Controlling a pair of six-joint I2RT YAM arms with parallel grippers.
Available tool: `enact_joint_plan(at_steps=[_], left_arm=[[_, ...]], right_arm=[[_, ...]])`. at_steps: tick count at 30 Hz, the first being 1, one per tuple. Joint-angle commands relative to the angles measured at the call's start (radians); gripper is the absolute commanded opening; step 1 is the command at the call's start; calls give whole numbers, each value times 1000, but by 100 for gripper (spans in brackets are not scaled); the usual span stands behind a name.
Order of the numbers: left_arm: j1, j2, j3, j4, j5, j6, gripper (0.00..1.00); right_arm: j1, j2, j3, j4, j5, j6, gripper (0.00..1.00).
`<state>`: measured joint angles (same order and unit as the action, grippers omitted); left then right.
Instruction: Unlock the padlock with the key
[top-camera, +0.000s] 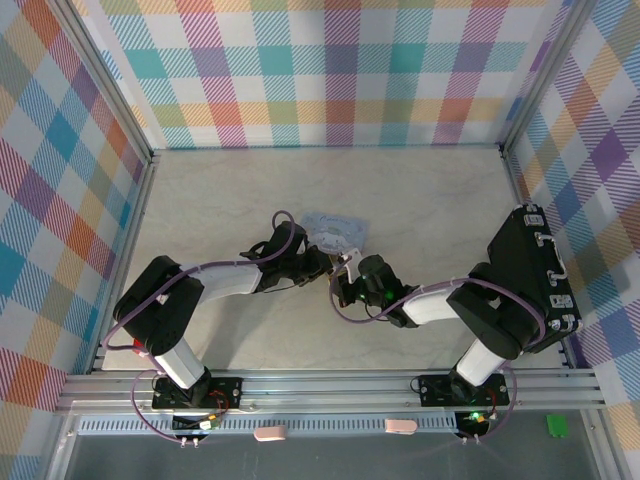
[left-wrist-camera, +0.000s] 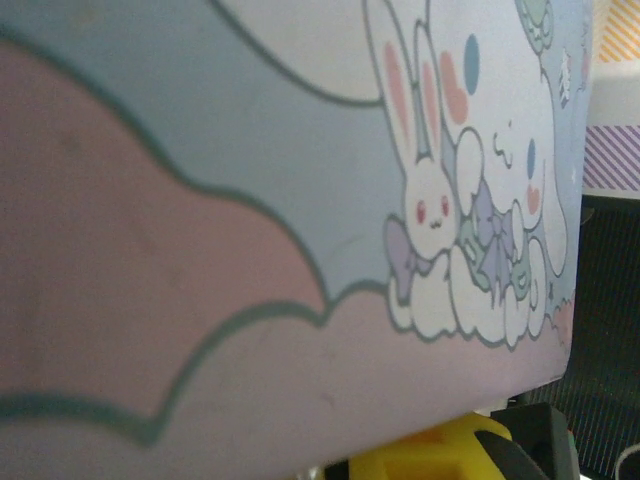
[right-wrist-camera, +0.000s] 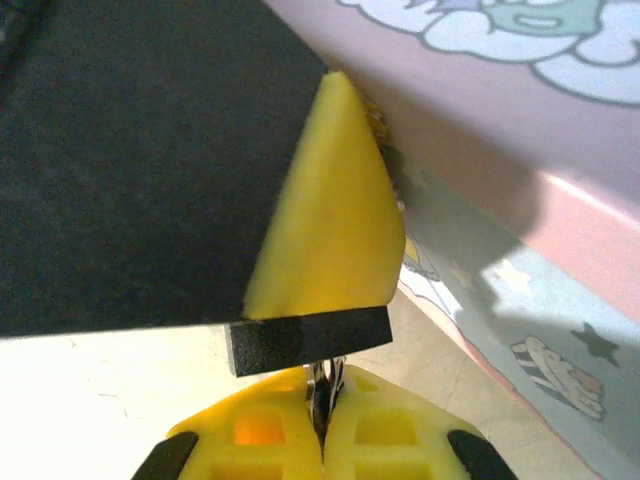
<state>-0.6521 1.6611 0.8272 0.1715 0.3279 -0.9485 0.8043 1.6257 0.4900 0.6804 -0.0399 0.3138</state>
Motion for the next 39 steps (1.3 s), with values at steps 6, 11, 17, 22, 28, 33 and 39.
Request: enact_joint_plan(at_steps=[6, 11, 17, 22, 28, 33, 39], left_arm=[[5, 9, 21, -15, -37, 72, 16], [28, -11, 5, -47, -55, 82, 37], [79, -54, 8, -129, -87, 138, 53], [102, -66, 94, -296, -192, 227, 63], [127, -24, 201, -378, -265, 281, 68], [131, 46, 274, -396, -279, 303, 69], [131, 151, 361, -471, -302, 321, 67]], right_arm=[[-2, -12, 19, -35, -43, 53, 0], [-39, -13, 22, -113, 0, 15, 0], [-54, -22, 47, -226, 28, -55, 0], [-56, -31, 73, -341, 60, -67, 0], [-57, -61, 61, -381, 38, -57, 2], [-57, -83, 55, -391, 42, -64, 21], [-67, -114, 61, -390, 43, -102, 33]])
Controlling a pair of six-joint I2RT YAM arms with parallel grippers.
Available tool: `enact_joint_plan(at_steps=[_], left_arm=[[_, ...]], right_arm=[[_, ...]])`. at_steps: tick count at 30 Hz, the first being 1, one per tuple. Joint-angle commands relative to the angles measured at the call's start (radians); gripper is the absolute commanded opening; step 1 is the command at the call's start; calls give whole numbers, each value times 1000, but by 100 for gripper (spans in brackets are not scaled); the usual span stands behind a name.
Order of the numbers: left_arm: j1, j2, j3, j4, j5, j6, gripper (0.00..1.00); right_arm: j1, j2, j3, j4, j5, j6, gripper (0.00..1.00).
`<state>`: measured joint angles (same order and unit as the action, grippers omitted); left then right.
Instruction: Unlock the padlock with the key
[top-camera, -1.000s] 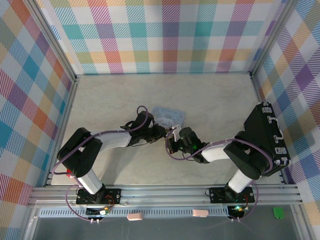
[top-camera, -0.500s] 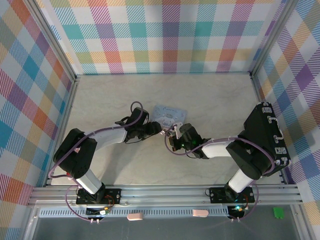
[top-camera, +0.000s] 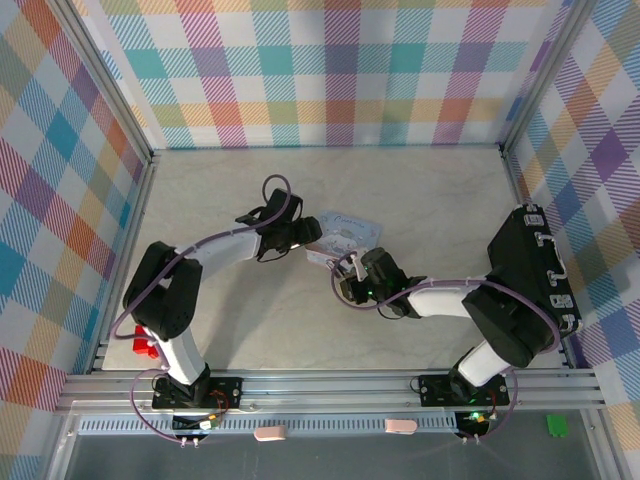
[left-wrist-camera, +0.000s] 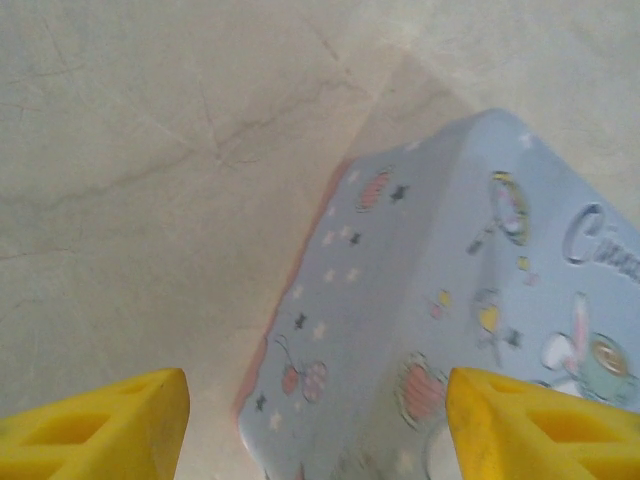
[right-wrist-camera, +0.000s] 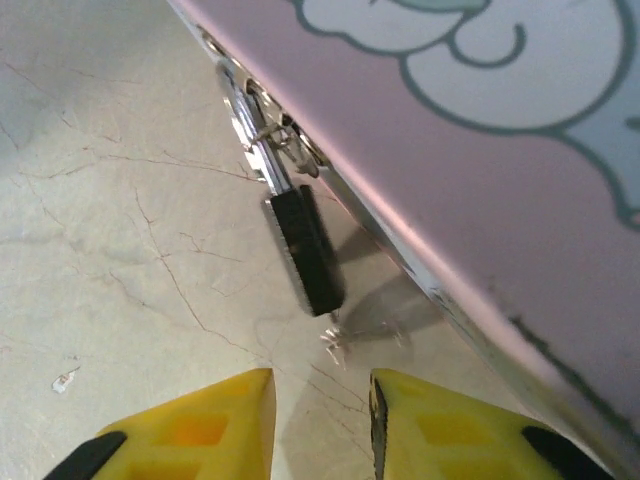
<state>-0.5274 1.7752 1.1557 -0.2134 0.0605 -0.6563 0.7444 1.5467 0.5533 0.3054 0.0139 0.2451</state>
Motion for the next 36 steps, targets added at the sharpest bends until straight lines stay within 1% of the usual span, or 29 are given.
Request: enact_joint_plan(at_steps=[1, 7, 10, 14, 16, 20, 23, 26, 29, 33, 36], left_arm=[[6, 46, 39, -98, -39, 29, 67], [4, 78, 36, -95, -40, 30, 66], [4, 75, 20, -95, -59, 29, 66], [4, 70, 0, -106, -82, 28, 65], [4, 66, -12, -107, -90, 26, 65], [4, 54, -35, -110, -115, 19, 65], [6, 53, -46, -123, -142, 5, 65], [7, 58, -54, -123, -151, -6, 65], [7, 61, -57, -123, -153, -15, 64], [7, 58, -60, -116, -149, -16, 64], [7, 56, -62, -115, -149, -18, 64]], right_arm=[[-8, -41, 0, -19, -10, -39, 34], [-9, -53, 32, -30, -35, -67, 38], [-12, -22, 53, -28, -15, -58, 42], [-33, 58, 128, -79, 5, -26, 42], [-64, 85, 143, -89, 6, -14, 43], [-101, 113, 170, -113, -23, -42, 43], [-114, 126, 180, -135, -51, -60, 41], [-150, 126, 160, -119, -106, -49, 38], [-194, 114, 122, -65, -176, -22, 36], [-246, 104, 81, 10, -292, 17, 36], [-257, 116, 72, 36, -344, 34, 39]])
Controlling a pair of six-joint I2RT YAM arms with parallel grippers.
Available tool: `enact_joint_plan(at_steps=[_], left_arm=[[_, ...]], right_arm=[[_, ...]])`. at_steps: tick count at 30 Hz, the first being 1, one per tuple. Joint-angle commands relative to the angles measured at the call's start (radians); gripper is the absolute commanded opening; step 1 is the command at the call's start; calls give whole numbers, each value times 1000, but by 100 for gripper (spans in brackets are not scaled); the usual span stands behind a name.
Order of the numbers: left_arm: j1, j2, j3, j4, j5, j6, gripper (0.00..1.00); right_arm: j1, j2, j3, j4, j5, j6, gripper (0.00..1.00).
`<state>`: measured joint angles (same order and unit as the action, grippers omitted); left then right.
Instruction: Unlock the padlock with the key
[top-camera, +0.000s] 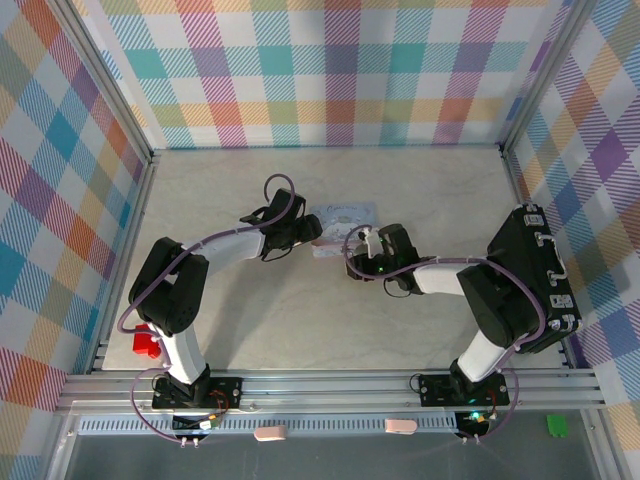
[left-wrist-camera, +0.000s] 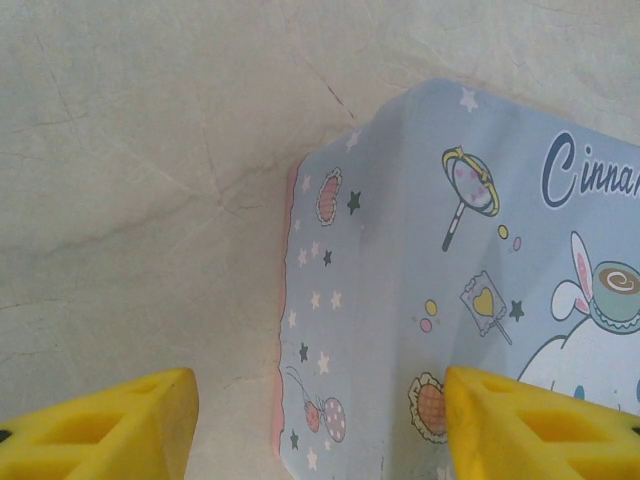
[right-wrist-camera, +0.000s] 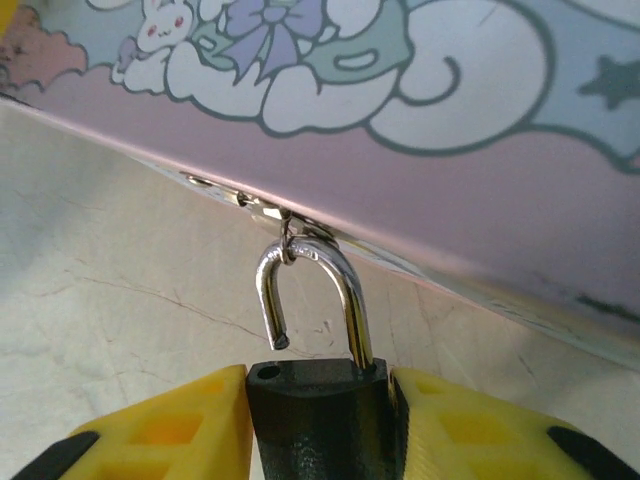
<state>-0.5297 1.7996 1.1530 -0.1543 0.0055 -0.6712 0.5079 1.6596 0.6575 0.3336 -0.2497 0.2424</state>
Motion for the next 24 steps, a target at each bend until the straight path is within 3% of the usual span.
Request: enact_joint_plan(at_steps=[1, 5, 9, 24], left_arm=[[10, 30, -59, -173, -92, -4, 64], [10, 29, -66, -166, -87, -7, 63], [10, 30, -70, -162, -82, -7, 63], [9, 23, -75, -159, -70, -13, 62]], right_arm=[[-20, 4, -37, 14, -82, 42, 41], [-31, -1, -73, 68, -94, 64, 50], [-48, 8, -78, 84, -119, 74, 51], [-46, 149, 7, 137, -201, 56, 41]])
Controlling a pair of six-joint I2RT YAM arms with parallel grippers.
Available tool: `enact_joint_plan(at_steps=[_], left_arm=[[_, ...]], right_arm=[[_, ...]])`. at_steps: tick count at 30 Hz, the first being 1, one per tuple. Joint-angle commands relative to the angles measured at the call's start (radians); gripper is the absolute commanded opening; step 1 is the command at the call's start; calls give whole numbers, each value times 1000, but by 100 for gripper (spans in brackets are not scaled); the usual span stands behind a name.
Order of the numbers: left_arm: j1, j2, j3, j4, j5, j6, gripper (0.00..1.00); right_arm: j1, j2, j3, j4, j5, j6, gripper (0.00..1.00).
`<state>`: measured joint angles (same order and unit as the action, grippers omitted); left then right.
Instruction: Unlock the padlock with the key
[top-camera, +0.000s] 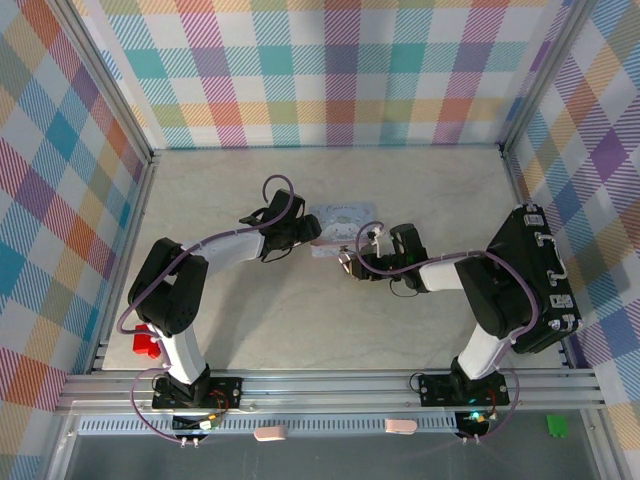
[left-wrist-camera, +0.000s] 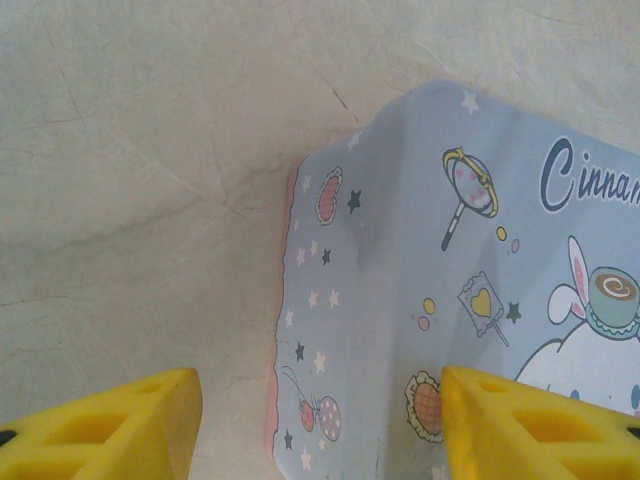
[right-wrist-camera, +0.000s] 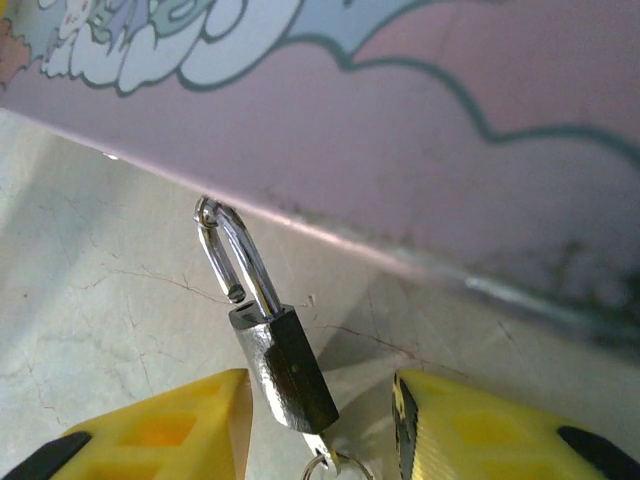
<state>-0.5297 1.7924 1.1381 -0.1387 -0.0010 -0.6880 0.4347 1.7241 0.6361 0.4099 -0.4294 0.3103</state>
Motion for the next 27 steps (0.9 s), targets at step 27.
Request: enact_joint_plan(at_steps=[27], left_arm=[[8, 29, -74, -191, -101, -33, 61]], right_arm=[[101, 49, 70, -66, 135, -61, 11]])
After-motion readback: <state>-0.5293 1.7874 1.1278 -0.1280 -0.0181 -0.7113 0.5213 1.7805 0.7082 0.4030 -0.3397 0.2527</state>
